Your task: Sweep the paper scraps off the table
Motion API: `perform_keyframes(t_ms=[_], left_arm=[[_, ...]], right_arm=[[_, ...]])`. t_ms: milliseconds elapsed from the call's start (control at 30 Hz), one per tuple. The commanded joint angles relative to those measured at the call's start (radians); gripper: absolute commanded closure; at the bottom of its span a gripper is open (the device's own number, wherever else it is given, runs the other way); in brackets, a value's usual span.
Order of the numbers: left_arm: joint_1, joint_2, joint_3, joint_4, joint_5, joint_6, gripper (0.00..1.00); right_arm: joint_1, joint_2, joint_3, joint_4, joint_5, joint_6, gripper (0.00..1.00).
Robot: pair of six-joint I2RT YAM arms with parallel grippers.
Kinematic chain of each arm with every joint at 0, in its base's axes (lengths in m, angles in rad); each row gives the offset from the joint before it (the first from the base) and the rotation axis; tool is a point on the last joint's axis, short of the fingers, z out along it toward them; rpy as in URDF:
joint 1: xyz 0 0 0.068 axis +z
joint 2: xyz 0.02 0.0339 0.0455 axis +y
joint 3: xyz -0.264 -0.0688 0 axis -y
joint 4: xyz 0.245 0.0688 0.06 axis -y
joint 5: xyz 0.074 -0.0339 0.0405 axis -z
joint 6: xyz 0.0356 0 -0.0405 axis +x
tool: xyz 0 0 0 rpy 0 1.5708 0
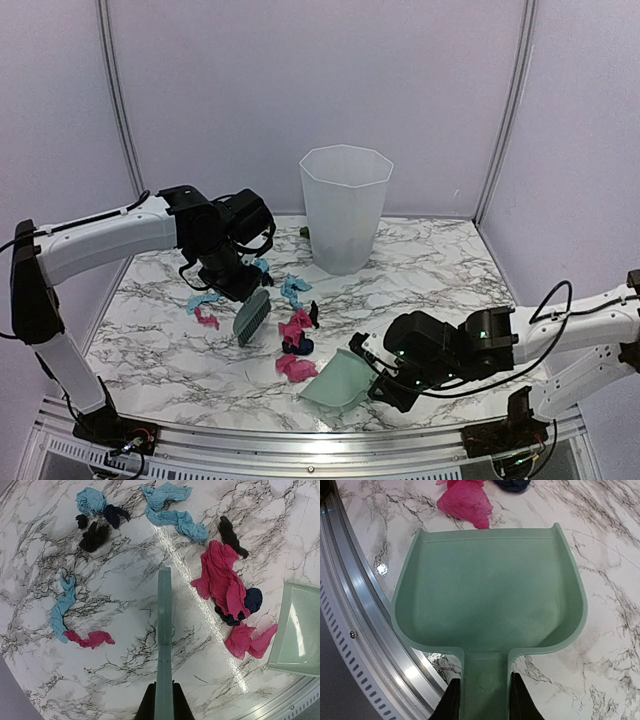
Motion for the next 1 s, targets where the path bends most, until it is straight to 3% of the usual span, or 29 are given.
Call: perform_keyframes(t_ms=[0, 367, 600, 967], left_arm=[[0.003, -0.012, 0.024, 0.001, -0.015, 0.03, 1.0], [0.003, -0.066, -0.009, -0.003, -0.002, 0.016, 1.0], [0.003, -0.074, -0.018, -0.008, 0.015, 0.02, 1.0], [0.0, -0.082, -0.046, -0.006, 0.023, -0.041, 1.0]], right_arm=[[0.038, -0.022, 0.084, -0.065, 0.066, -0.003, 1.0], [0.038, -0.196, 0.069, -0.196, 0.061, 0.049, 1.0], [0.038, -0.156, 0.044, -0.154, 0.011, 0.055, 1.0], [-0.016, -0.139, 0.088, -0.067, 0.117, -0.039, 1.0]])
